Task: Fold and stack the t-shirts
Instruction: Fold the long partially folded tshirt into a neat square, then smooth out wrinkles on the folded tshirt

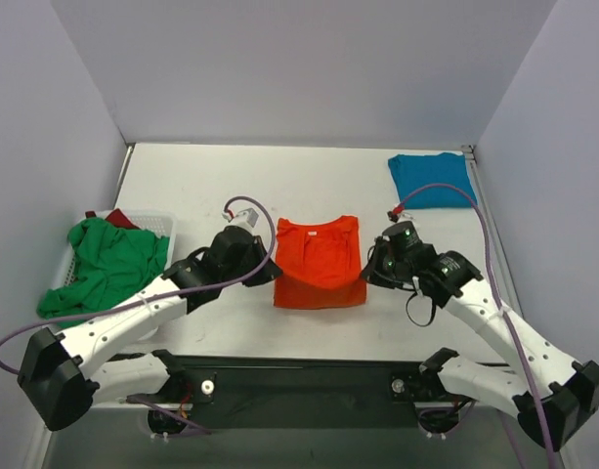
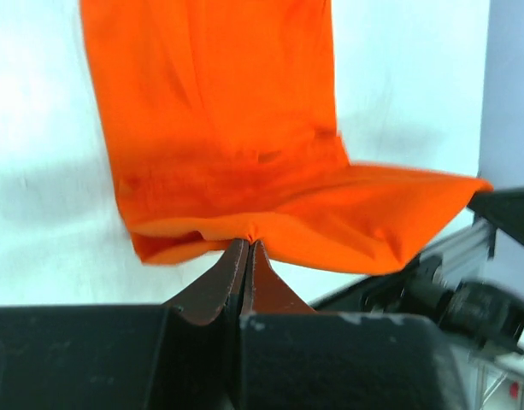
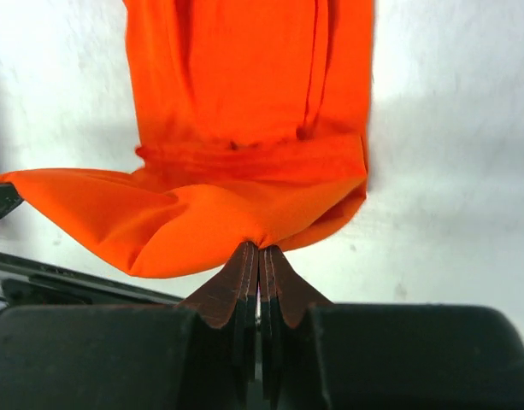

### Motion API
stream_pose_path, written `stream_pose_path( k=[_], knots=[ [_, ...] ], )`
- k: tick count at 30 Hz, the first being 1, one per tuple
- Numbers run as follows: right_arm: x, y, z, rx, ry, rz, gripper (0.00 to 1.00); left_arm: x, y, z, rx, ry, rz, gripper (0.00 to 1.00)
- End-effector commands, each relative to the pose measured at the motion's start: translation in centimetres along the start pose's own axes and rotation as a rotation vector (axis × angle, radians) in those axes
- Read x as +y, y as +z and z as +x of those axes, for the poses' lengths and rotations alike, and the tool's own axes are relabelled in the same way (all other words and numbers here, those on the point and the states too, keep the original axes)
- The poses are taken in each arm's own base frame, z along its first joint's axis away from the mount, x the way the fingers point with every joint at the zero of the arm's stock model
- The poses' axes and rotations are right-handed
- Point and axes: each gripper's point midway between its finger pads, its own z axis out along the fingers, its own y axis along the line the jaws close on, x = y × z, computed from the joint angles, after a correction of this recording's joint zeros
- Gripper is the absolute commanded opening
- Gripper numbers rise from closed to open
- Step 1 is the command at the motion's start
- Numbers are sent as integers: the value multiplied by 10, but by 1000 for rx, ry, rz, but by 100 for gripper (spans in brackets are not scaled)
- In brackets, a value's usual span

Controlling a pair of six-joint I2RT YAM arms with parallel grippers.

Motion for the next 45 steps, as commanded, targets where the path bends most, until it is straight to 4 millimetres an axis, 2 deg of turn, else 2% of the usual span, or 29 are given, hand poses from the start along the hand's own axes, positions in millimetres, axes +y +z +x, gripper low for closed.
stream_pose_path(
  k=[1, 2, 4, 5, 6, 8, 9, 10, 11, 12, 13, 14, 15, 16, 17, 18, 19, 20, 21, 22, 23, 24, 26, 27, 30, 32, 34, 36, 45],
  knots=[
    [16, 8, -36, 3, -40, -58, 0, -46, 2, -61, -98, 21, 140, 0],
    [7, 21, -45, 23, -6, -24, 0, -38, 15, -73, -99, -1, 117, 0],
    [18, 25, -69, 8, -1, -66, 0, -44, 24, -94, -125, -20, 132, 0],
    [16, 38, -74, 37, 9, -52, 0, -37, 39, -97, -111, -31, 111, 0],
    [16, 39, -96, 9, 31, -58, 0, -29, 46, -110, -126, -52, 97, 0],
    [20, 50, -113, 16, 39, -79, 0, -30, 66, -127, -124, -59, 106, 0],
    [10, 71, -118, 55, 68, -52, 0, -26, 74, -135, -123, -68, 95, 0],
    [20, 73, -141, 23, 65, -87, 0, -19, 80, -148, -139, -84, 85, 0],
    [19, 82, -149, 30, 72, -85, 0, -17, 95, -156, -127, -92, 88, 0],
    [13, 106, -149, 78, 82, -68, 0, -13, 102, -162, -131, -98, 80, 0],
    [10, 117, -157, 86, 95, -67, 0, -3, 108, -174, -143, -111, 64, 0],
    [17, 122, -175, 65, 94, -87, 0, 9, 127, -170, -108, -121, 45, 0],
    [10, 148, -170, 118, 110, -76, 0, 7, 132, -183, -118, -124, 57, 0],
    [6, 158, -176, 125, 123, -78, 0, 17, 139, -191, -122, -138, 59, 0],
    [10, 163, -192, 106, 125, -96, 0, 30, 158, -186, -92, -154, 48, 0],
    [1, 186, -185, 149, 145, -79, 0, 27, 164, -198, -101, -149, 70, 0],
    [-2, 194, -189, 152, 155, -80, 0, 29, 172, -197, -71, -148, 86, 0],
    [-10, 210, -193, 165, 172, -77, 0, 46, 188, -197, -51, -163, 66, 0],
    [-12, 216, -197, 165, 183, -81, 0, 47, 195, -200, -53, -162, 83, 0],
    [-14, 221, -200, 167, 191, -83, 1, 42, 198, -212, -77, -151, 121, 10],
    [-22, 225, -205, 161, 204, -77, 7, 48, 206, -207, -46, -163, 129, 31],
    [-24, 230, -211, 154, 209, -83, 25, 52, 207, -211, -48, -170, 130, 38],
    [-33, 229, -222, 134, 219, -80, 39, 44, 200, -231, -109, -135, 188, 51],
    [-34, 225, -226, 124, 221, -83, 42, 49, 196, -240, -129, -134, 183, 61],
    [-40, 208, -236, 83, 216, -69, 47, 54, 178, -254, -175, -130, 173, 64],
    [-42, 199, -228, 82, 198, -41, 48, 60, 172, -251, -180, -136, 123, 62],
    [-39, 202, -212, 93, 180, -39, 49, 59, 173, -243, -173, -123, 102, 60],
    [-39, 202, -208, 83, 158, -20, 52, 59, 178, -233, -150, -120, 92, 58],
    [-40, 240, -170, 175, 112, 20, 60, 56, 217, -176, -49, -102, 49, 55]
  ],
)
